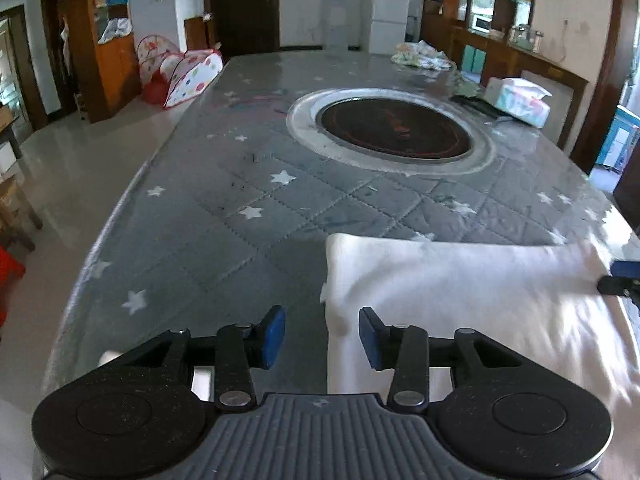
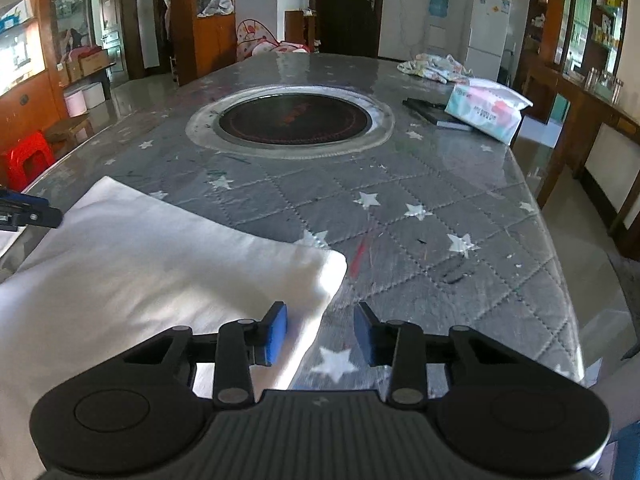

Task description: Fold clothes

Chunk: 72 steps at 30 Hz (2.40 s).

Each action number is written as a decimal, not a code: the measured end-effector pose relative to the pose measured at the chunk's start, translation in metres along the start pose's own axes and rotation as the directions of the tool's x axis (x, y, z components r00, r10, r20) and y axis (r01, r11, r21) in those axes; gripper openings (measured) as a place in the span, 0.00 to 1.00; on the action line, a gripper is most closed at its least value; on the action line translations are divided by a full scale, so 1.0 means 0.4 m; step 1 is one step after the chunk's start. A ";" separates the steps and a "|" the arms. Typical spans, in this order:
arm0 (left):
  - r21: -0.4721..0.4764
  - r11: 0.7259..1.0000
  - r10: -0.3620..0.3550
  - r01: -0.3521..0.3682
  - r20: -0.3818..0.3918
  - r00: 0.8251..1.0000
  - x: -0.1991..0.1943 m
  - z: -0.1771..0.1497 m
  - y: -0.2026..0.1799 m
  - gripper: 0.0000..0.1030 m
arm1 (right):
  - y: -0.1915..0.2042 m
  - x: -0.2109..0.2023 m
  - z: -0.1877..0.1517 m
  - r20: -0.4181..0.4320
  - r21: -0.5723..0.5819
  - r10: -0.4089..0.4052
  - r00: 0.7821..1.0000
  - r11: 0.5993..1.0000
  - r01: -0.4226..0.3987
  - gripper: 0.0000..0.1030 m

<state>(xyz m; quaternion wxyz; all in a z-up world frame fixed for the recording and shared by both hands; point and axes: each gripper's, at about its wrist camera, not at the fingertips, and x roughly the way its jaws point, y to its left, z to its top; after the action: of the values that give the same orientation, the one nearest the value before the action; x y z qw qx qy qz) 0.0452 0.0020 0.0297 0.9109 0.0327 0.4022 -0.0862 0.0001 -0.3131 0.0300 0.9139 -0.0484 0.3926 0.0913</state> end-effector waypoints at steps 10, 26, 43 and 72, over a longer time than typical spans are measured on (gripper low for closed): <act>0.040 0.998 -0.049 0.048 0.017 0.999 0.075 0.053 -0.003 0.09 | 0.015 0.041 0.037 0.014 -0.036 0.016 1.000 0.999 -0.016 0.04; 0.073 0.997 0.031 -0.036 0.069 0.997 0.199 0.168 0.031 0.10 | 0.028 0.196 0.185 0.023 -0.147 -0.068 0.997 0.987 0.070 0.05; 0.212 0.975 -0.087 0.072 0.061 0.994 -0.003 0.003 -0.067 0.29 | 0.163 0.021 0.084 -0.022 -0.344 0.110 0.994 0.932 -0.111 0.47; 0.375 0.911 -0.219 0.171 0.091 0.971 -0.205 -0.285 -0.157 0.49 | 0.375 -0.182 -0.157 -0.020 -0.546 0.220 0.975 0.815 -0.195 0.57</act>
<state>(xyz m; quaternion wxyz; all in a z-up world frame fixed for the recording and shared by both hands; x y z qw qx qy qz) -0.1036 -0.0343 0.0139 0.9001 0.1549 0.3199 -0.2518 -0.1242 -0.1856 0.0371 0.8552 -0.2612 0.3331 0.2991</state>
